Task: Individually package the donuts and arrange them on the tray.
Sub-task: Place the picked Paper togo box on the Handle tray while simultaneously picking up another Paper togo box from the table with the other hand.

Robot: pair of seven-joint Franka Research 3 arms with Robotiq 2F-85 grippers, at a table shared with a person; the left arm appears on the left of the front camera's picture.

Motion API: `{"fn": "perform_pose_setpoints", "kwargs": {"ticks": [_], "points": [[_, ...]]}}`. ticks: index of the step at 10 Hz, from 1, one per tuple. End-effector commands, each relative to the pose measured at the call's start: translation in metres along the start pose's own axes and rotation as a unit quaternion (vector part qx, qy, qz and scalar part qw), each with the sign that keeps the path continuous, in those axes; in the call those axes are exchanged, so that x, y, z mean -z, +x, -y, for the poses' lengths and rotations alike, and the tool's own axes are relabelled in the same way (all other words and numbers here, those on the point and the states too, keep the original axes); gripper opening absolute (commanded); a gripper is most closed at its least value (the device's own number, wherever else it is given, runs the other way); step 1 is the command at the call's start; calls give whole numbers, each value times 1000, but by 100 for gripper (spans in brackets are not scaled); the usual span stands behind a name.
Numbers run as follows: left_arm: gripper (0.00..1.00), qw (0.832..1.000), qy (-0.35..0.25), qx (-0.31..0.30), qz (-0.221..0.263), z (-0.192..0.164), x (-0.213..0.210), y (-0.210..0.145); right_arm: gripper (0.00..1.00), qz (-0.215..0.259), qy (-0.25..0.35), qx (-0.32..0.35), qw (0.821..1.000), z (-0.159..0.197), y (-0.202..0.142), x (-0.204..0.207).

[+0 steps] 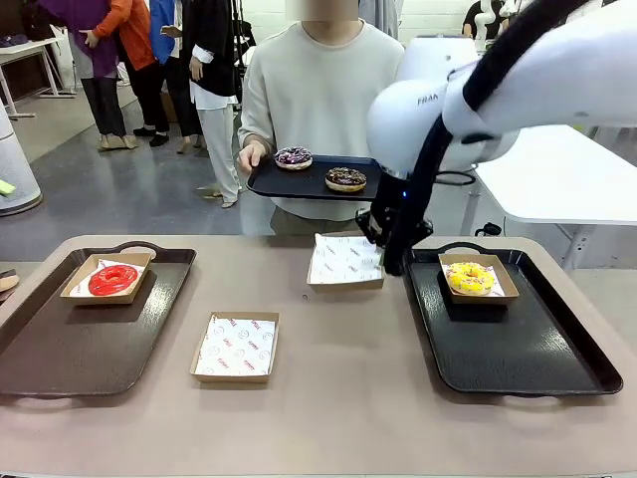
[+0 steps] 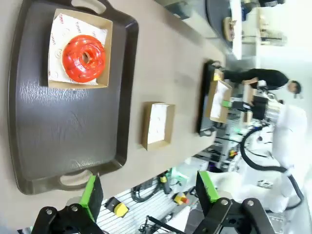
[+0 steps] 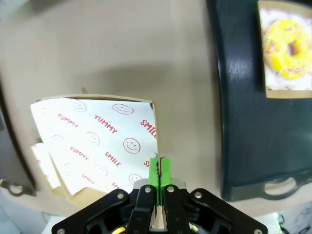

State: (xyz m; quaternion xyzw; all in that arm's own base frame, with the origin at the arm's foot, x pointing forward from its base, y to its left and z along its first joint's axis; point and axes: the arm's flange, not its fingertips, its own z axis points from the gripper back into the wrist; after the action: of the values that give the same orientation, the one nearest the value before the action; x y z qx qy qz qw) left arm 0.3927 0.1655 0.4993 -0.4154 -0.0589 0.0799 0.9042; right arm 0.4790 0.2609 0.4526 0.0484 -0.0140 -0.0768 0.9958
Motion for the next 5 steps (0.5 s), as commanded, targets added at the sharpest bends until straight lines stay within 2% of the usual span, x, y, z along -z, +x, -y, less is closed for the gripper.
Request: {"fn": "perform_pose_setpoints", "kwargs": {"ticks": [1, 4, 5], "points": [[100, 998, -67, 2, -7, -27, -12, -7, 0, -22, -27, -1, 999, -23, 43, -3], [100, 988, -151, -20, -4, -69, -38, -27, 0, -26, -42, -17, 999, -44, 82, -9], [100, 987, -159, -29, 1, -83, -39, -31, 0, -27, -47, -17, 998, -49, 90, -9]]}}
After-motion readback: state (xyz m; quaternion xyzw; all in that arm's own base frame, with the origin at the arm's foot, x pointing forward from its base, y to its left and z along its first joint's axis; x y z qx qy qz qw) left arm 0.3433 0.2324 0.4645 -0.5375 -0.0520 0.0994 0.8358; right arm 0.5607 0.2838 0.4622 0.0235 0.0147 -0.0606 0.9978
